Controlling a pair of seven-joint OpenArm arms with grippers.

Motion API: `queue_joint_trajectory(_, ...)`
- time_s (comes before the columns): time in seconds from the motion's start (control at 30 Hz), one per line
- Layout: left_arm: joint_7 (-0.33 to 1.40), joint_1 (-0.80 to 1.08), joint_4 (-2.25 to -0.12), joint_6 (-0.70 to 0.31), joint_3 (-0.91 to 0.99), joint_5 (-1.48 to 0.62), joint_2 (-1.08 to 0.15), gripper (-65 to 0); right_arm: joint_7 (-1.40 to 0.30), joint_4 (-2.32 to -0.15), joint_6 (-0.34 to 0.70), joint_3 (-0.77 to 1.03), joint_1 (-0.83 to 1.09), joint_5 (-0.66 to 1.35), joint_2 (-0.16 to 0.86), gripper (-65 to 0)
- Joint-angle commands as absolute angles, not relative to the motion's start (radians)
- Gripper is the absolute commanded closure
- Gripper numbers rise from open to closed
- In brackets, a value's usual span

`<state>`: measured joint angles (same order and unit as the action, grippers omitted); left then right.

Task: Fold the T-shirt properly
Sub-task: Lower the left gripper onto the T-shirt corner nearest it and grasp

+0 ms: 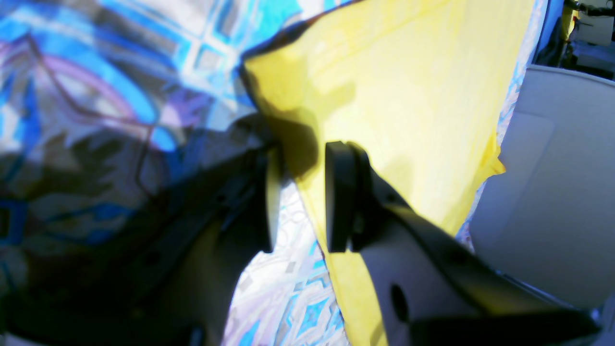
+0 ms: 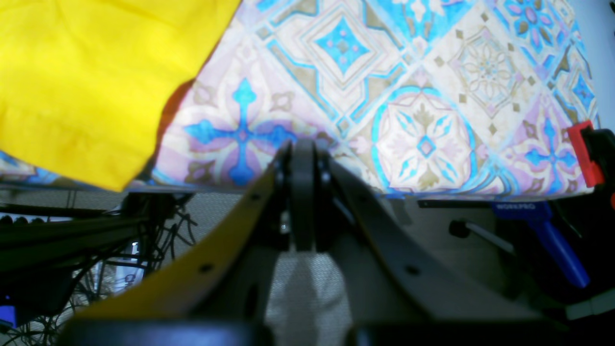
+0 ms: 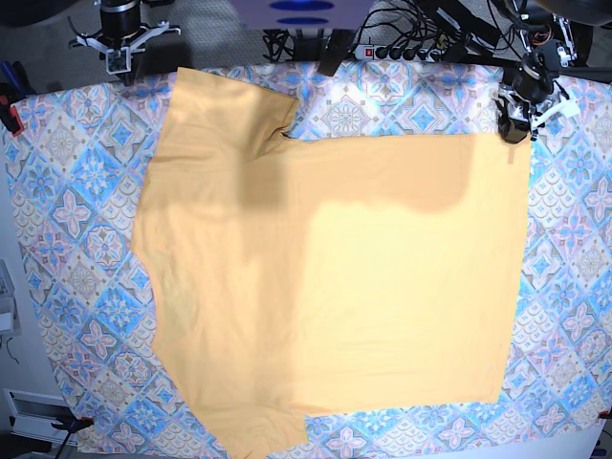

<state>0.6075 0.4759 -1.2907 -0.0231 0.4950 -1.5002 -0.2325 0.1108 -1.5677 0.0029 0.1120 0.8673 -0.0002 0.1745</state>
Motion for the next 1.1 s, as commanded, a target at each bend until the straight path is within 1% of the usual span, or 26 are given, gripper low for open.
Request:
queue_joint_trajectory(0.0,0.625,0.479,-1.291,-0.002,0.495,-1.483,-0.239,-16.0,0.133,-1.583,-0.001,0.117,0.881,0.004,0.18,0.0)
queue_joint_trajectory(0.13,0.651,0.504,-1.291,-0.002,0.495,-1.484,-0.236,-15.9,0.133,-1.583,-0.001,0.117,0.881,0.004,0.179,0.0)
queue_joint_trajectory(0.37,0.664,0.522,-1.29,-0.002,0.518,-1.483,-0.194,-15.9,0.133,-1.583,-0.001,0.117,0.881,0.004,0.179,0.0)
queue_joint_trajectory(0.57,0.661,0.519,-1.288,-0.002,0.519,-1.483,-0.191,-15.9,0.133,-1.583,-0.001,0.117,0.881,0.004,0.179,0.0)
queue_joint_trajectory(1.07,0.659,0.415,-1.287,-0.002,0.519,-1.434,-0.196,-15.5,0.133,-1.583,-0.001,0.122,0.881,0.005,0.179,0.0)
